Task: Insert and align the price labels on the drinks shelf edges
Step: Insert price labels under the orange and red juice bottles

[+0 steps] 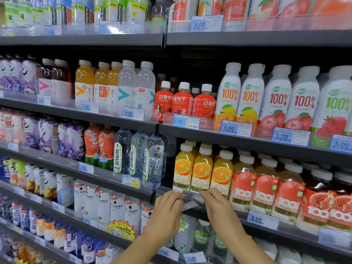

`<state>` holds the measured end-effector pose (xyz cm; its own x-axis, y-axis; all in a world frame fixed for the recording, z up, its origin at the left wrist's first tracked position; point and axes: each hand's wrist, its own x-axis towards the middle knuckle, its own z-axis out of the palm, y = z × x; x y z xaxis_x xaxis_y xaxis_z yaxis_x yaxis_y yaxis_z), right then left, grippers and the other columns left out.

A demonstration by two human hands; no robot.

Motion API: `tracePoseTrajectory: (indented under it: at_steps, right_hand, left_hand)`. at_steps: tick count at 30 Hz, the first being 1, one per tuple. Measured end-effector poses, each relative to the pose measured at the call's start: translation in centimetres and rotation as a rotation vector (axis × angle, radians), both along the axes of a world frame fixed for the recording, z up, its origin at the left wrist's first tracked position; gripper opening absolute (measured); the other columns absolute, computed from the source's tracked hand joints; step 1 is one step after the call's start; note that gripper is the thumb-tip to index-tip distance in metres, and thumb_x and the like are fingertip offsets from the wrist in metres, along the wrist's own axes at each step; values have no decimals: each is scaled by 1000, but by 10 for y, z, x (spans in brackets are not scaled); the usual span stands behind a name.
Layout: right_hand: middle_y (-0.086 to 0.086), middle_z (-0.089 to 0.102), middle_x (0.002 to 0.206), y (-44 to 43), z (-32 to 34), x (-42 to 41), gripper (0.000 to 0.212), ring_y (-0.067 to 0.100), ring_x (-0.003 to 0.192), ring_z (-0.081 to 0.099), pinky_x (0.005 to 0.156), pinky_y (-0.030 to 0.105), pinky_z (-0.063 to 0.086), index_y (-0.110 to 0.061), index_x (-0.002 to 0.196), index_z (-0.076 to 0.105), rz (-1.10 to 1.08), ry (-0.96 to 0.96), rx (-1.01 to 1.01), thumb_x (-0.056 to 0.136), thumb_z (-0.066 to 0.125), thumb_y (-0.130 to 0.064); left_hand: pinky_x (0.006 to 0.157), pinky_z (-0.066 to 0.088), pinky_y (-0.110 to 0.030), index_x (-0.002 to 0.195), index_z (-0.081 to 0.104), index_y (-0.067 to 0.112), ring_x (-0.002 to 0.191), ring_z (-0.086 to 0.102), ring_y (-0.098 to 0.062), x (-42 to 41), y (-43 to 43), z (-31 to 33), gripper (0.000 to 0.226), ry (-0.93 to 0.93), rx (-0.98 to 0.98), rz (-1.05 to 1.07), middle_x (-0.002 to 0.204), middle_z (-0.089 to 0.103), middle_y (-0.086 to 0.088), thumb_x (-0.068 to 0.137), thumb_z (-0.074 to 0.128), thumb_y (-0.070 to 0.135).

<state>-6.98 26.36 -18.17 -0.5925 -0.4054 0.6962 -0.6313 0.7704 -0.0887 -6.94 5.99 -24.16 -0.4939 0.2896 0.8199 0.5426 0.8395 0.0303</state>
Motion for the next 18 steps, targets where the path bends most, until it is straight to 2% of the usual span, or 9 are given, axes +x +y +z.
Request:
tracePoseTrajectory:
  at_steps: [3,5,7,8,11,12,14,16,18]
  right_hand:
    - [0,50,87,0,-4,0,42,16,74,49,49,29,44,-10,105,63,-92,-4,94,69,77,7]
    - [-2,44,86,-1,-2,2,32,16,74,45,49,27,37,-13,96,59,-140,-23,105,73,75,2]
    - [-1,45,87,-1,1,3,24,16,76,45,50,25,36,-11,96,65,-144,-2,131,76,72,0]
    - [-1,47,89,0,2,5,23,15,79,47,52,26,41,-10,101,68,-113,-16,111,79,69,-2]
    - [-11,53,100,2,12,19,38,6,90,52,79,26,50,-22,130,58,49,-251,-123,92,54,-18]
    - [-13,55,96,3,15,25,41,4,87,54,80,24,49,-29,134,54,95,-348,-194,93,53,-23]
    - [-13,58,81,4,20,33,38,3,74,55,70,19,47,-38,130,54,125,-440,-276,93,59,-28]
    - [-10,60,77,7,23,36,30,0,72,55,66,15,46,-40,118,59,135,-486,-381,92,63,-24]
    - [-8,59,78,13,23,35,28,-3,73,55,68,13,46,-39,111,61,139,-528,-480,92,64,-18]
  left_hand:
    - [88,36,-36,109,57,16,118,49,-18,1,0,0,13,-9,33,-6,122,53,5,98,51,16]
    - [87,38,-37,105,59,17,117,50,-16,1,2,4,10,-17,61,-8,120,54,7,100,51,21]
    - [88,37,-36,98,60,18,115,52,-13,0,3,10,17,-40,93,-17,117,56,10,102,48,29]
    - [88,36,-36,95,61,19,114,52,-12,-1,2,15,20,-59,109,-28,115,56,11,101,48,32]
    - [91,35,-31,91,63,21,113,50,-7,-1,-1,24,20,-157,164,-82,112,59,15,97,54,38]
    - [93,36,-29,91,63,23,113,50,-5,1,0,28,20,-212,196,-112,112,59,16,96,55,41]
    - [94,40,-24,92,62,28,109,52,0,11,4,40,13,-341,305,-189,110,60,17,95,60,40]
    - [81,43,-15,95,64,24,92,56,5,19,11,48,9,-436,454,-232,96,62,17,95,66,33]
    - [65,39,-14,103,64,21,70,53,4,25,17,53,14,-523,562,-240,80,61,12,94,68,32]
